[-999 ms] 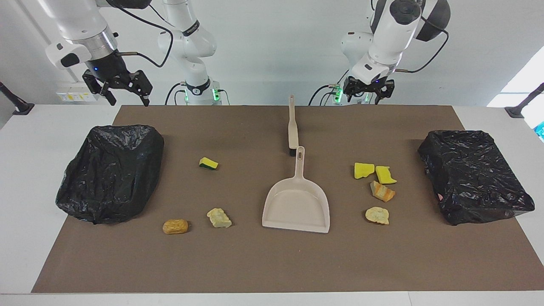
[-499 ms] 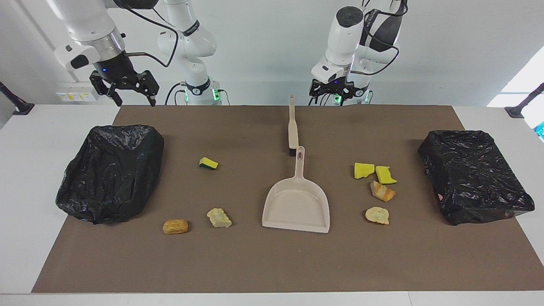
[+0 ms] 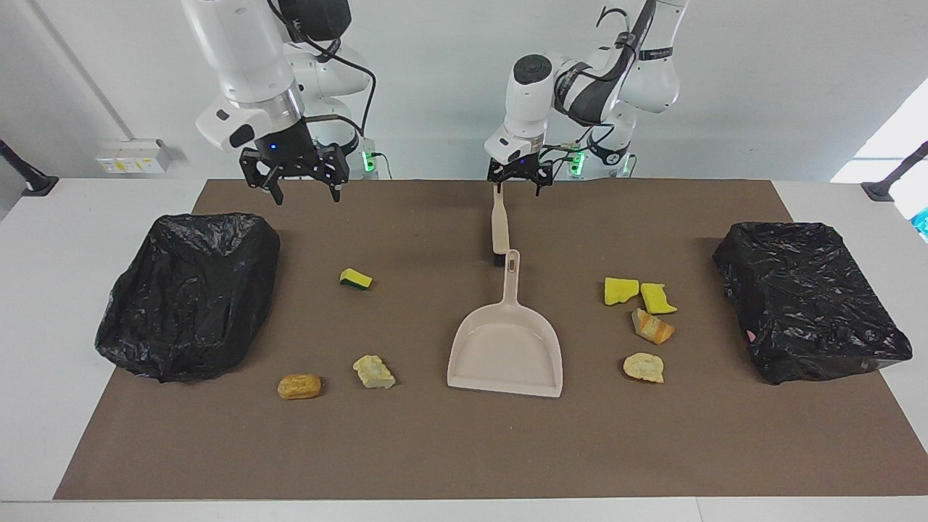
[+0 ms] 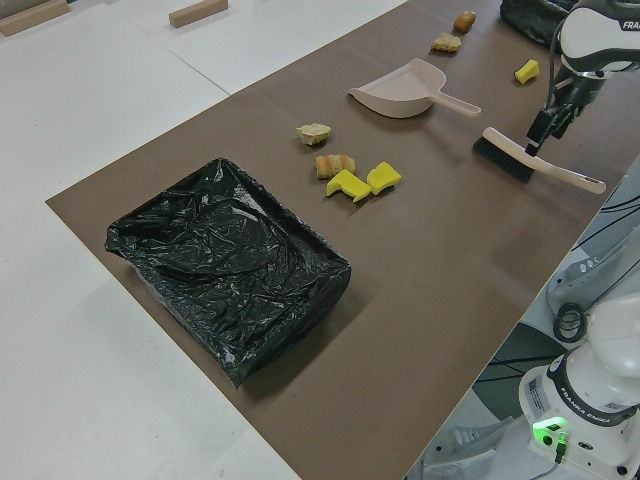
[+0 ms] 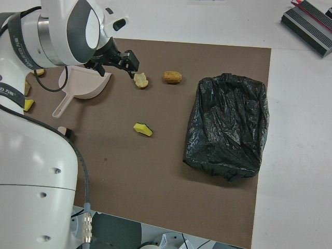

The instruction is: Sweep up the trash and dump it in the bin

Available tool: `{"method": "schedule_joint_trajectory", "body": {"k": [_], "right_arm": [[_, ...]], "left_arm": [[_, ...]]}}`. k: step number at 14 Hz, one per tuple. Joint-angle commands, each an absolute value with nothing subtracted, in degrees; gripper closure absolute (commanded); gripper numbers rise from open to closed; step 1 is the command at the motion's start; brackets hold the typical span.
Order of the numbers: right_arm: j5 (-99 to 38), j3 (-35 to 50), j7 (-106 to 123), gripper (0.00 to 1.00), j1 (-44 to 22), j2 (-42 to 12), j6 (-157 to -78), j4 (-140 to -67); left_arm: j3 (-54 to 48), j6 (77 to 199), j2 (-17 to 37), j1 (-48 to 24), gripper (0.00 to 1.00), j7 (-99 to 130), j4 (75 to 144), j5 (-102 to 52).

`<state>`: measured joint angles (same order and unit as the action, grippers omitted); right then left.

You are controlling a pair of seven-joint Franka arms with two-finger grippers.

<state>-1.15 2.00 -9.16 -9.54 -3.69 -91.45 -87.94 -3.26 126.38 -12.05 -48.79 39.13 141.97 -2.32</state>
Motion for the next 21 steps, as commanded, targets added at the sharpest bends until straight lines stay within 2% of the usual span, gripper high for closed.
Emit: {"method": "schedule_joint_trajectory", "body": {"k": [1,4,7,9,10,11,16,21], "right_arm": [[-2.02,2.02,-10.63,0.0,-11.15,-6.23,-94.91,-88.24],[-1.93,2.02,-10.46,0.0,-11.95,-8.96,-97.81,-89.12],[-1.93,2.02,-10.63,0.0,-12.91,-9.23,-98.88,-90.0],[-1.93,2.02,-10.63,0.0,-13.1,-9.23,-99.23,-90.61],[-1.93,2.02,-10.63,0.0,-13.1,-9.23,-99.58,-90.7],[-1.93,2.02,-10.63,0.0,-13.1,-9.23,-99.67,-90.79],[-2.02,2.02,-10.72,0.0,-13.27,-9.23,-99.75,-91.23],[-2.11,2.11,-18.44,0.0,-16.78,-10.54,-104.49,-92.63]], "left_arm": [[-2.2,129.81,-10.98,-53.17,0.0,43.14,143.96,-2.72],[-2.2,129.81,-11.51,-55.98,0.0,45.79,145.1,-2.72],[-2.2,129.64,-11.78,-56.77,0.0,45.88,145.64,-2.72],[-2.2,129.29,-11.78,-56.78,0.63,45.53,145.63,-2.72],[-2.2,129.11,-11.78,-56.78,0.85,44.66,145.55,-2.72],[-2.11,129.02,-11.6,-56.69,1.0,44.56,145.29,-2.72],[-1.58,126.05,-10.99,-55.2,1.0,44.21,142.04,-2.64],[-1.5,113.85,-13.61,-47.12,1.0,34.92,138.35,-2.55]]}}
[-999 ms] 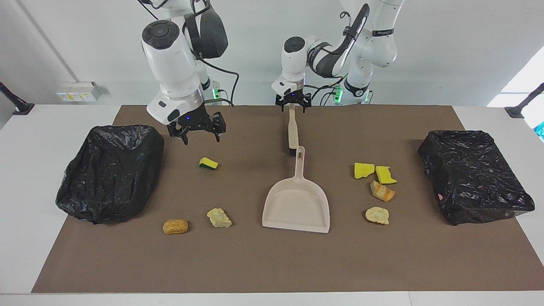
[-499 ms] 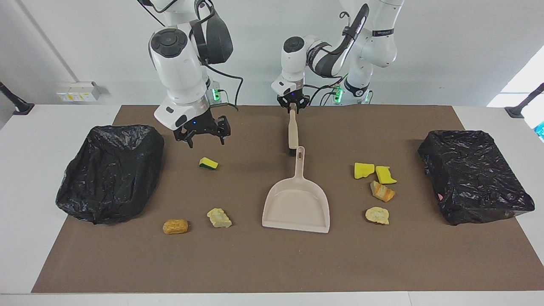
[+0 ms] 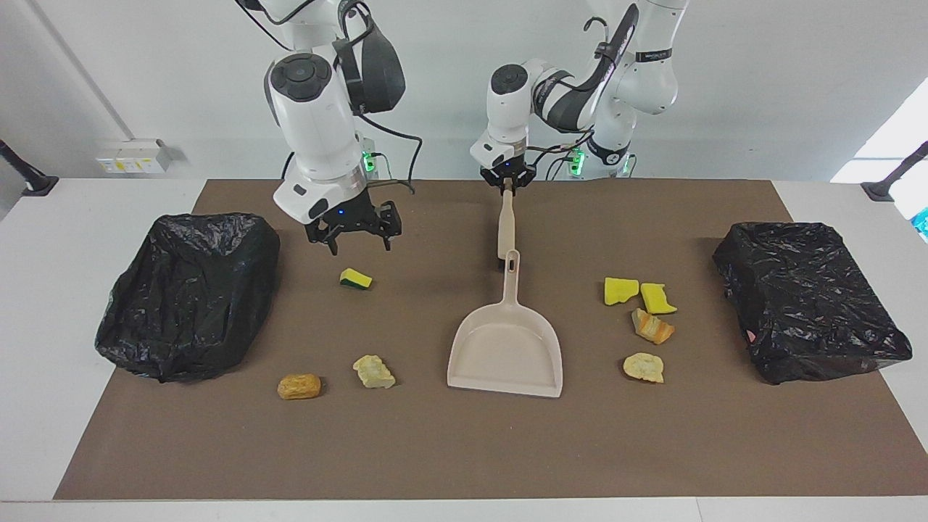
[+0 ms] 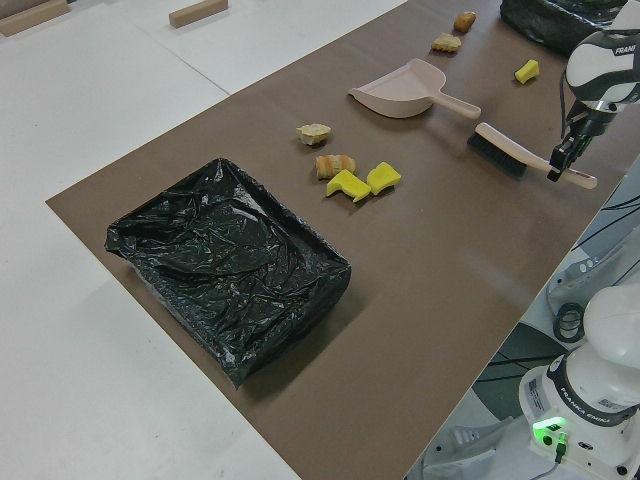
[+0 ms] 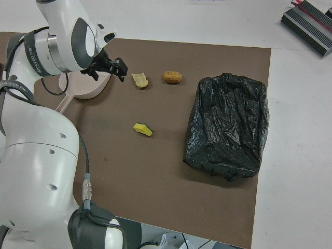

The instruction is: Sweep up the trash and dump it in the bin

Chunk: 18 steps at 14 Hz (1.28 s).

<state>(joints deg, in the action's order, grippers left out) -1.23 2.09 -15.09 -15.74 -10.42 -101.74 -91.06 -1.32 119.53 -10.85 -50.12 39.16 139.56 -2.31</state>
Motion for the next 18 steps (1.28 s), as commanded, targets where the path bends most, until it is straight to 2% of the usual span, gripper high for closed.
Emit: {"method": "schedule_joint_trajectory", "body": {"k": [1,3,6,8,13,18], "right_arm": [[-2.11,2.11,-20.02,0.0,-18.01,-11.42,-106.16,-92.98],[-3.15,2.11,-22.93,0.0,-19.68,-12.74,-109.58,-93.6],[-3.78,2.02,-28.72,0.0,-23.72,-15.37,-113.45,-93.6],[-3.78,2.11,-31.72,0.0,-25.92,-17.13,-116.35,-93.6],[-1.41,1.93,-45.51,0.0,-34.26,-21.61,-123.21,-93.34],[3.78,2.02,-51.77,0.0,-38.23,-25.66,-128.22,-93.43]], "left_arm": [[-1.49,109.82,-14.93,-46.24,1.0,32.63,137.82,-2.55],[-1.49,102.78,-18.17,-43.35,1.0,28.59,137.72,-2.64],[-1.49,95.03,-24.42,-35.36,1.0,22.17,137.72,-2.64],[-1.41,93.34,-25.57,-28.25,1.0,17.86,137.72,-2.37],[-1.49,98.07,-21.28,-12.15,1.0,11.34,133.16,-0.1],[-1.49,105.73,-11.18,-3.09,1.0,8.18,123.68,3.94]]}}
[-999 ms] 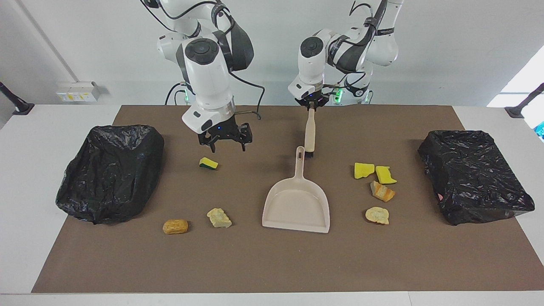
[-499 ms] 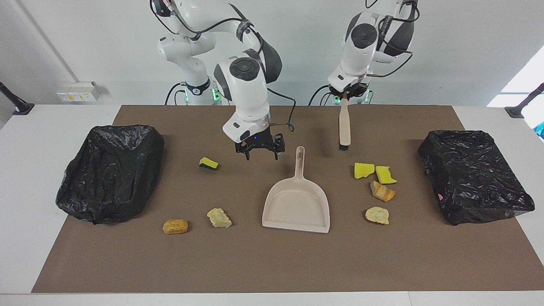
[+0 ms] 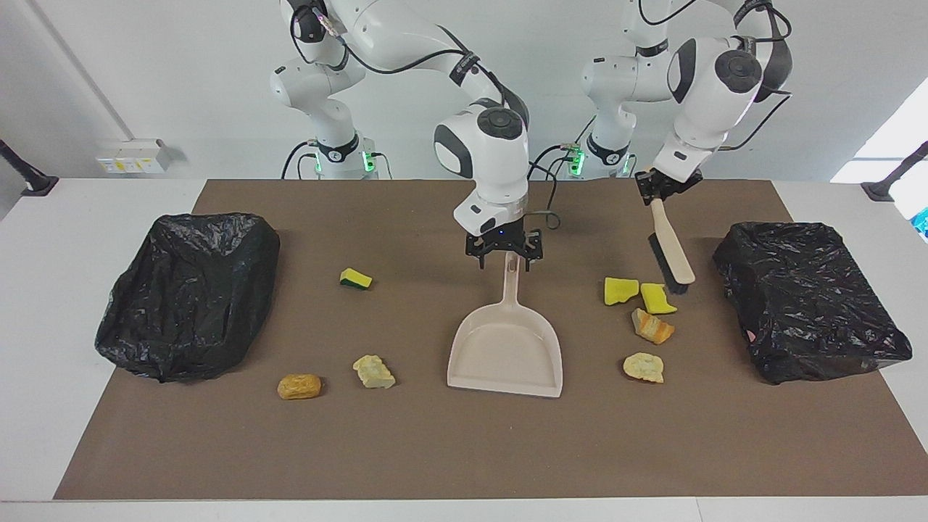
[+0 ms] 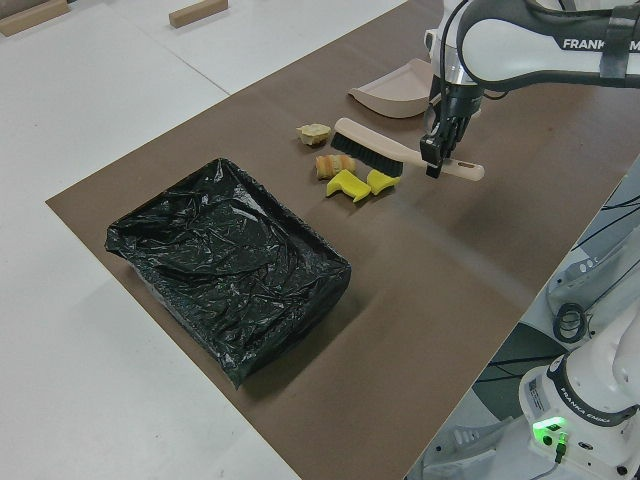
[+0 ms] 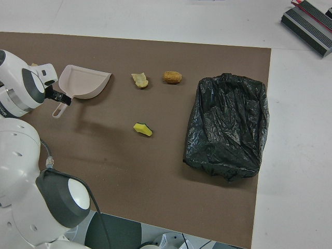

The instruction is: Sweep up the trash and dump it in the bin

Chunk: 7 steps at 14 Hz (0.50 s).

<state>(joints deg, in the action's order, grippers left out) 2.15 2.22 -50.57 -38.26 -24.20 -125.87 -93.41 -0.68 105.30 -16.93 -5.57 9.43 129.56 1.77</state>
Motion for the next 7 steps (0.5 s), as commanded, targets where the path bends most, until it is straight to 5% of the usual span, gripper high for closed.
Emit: {"method": "schedule_joint_trajectory", "body": {"k": [1,4,7], "right_arm": [[3.95,2.02,-51.77,0.0,-38.58,-26.19,-128.75,-93.43],[6.49,2.02,-51.77,0.01,-39.02,-27.33,-128.85,-94.13],[7.12,2.02,-51.5,0.24,-39.81,-27.78,-128.76,-94.83]], "left_arm": [[-1.49,106.78,-9.6,-1.42,1.0,6.35,122.53,4.48],[-1.49,108.99,-8.17,1.67,1.0,2.29,122.52,4.48],[-1.49,110.91,-4.51,1.76,1.0,1.14,122.7,4.83]]}}
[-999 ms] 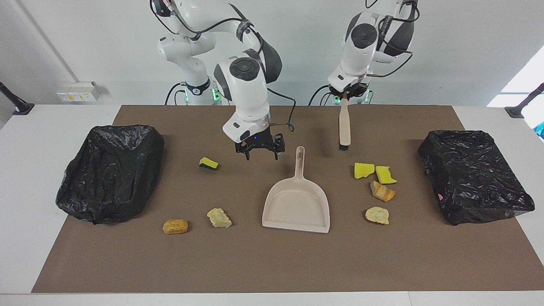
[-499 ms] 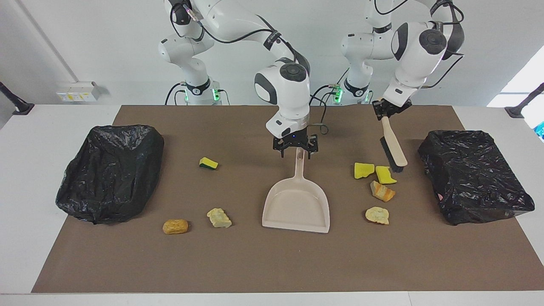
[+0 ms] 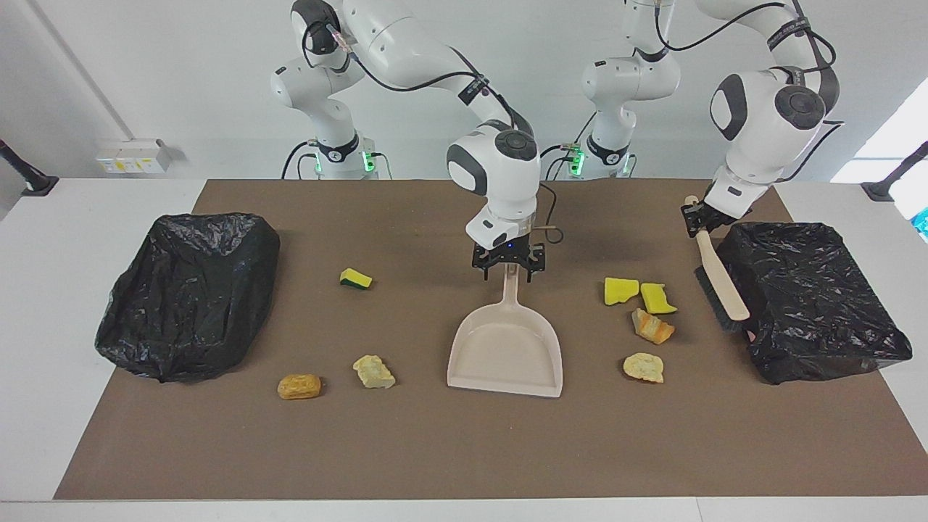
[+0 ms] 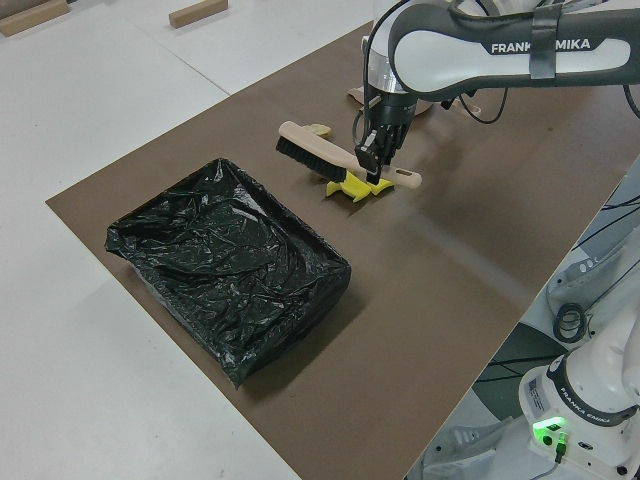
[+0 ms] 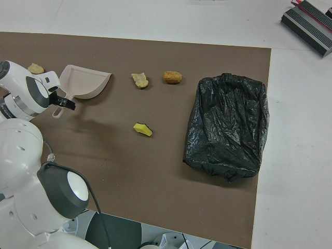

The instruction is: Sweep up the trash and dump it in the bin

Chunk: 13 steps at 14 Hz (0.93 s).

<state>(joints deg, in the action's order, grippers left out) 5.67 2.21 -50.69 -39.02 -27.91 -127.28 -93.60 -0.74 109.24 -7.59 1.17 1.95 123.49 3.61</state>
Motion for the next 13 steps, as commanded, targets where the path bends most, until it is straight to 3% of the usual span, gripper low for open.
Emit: {"method": "schedule_joint_trajectory", "body": {"k": [1,2,4,5,9,10,11,12,13], "right_arm": [[7.12,2.02,-51.5,0.29,-39.81,-27.6,-128.59,-95.27],[7.12,2.02,-51.24,0.38,-39.81,-27.6,-128.41,-95.27],[7.12,2.02,-50.8,0.84,-39.9,-27.68,-127.88,-94.84],[7.12,2.02,-50.19,0.93,-39.82,-27.6,-127.71,-94.57],[5.98,2.02,-49.04,0.92,-38.76,-26.72,-127.0,-93.78],[5.98,2.02,-48.96,0.83,-38.76,-26.72,-127.0,-93.95],[5.8,2.02,-48.26,0.64,-38.5,-26.54,-127.09,-94.3],[5.28,2.11,-47.99,0.51,-38.24,-26.54,-127.09,-94.57],[4.93,2.02,-47.99,0.46,-38.15,-26.46,-127.09,-94.83]], "left_arm": [[-1.49,112.66,-2.66,1.76,1.0,1.23,122.7,6.31],[-1.49,113.55,-1.94,1.76,1.0,1.23,122.87,6.68],[-1.49,113.64,-2.02,1.67,1.0,1.32,123.22,6.68],[-1.49,113.64,-2.11,1.32,1.0,1.49,123.4,6.68],[-1.67,116.1,-3.33,-1.31,1.0,5.53,128.14,6.5],[-1.84,116.1,-3.51,-2.1,1.0,6.49,128.93,6.42],[-1.76,116.19,-3.78,-3.41,1.0,7.9,130.07,6.33],[-1.84,116.37,-3.95,-4.47,1.0,9.48,131.04,6.15],[-1.85,116.37,-4.22,-5.87,1.0,10.88,131.22,5.98]]}}
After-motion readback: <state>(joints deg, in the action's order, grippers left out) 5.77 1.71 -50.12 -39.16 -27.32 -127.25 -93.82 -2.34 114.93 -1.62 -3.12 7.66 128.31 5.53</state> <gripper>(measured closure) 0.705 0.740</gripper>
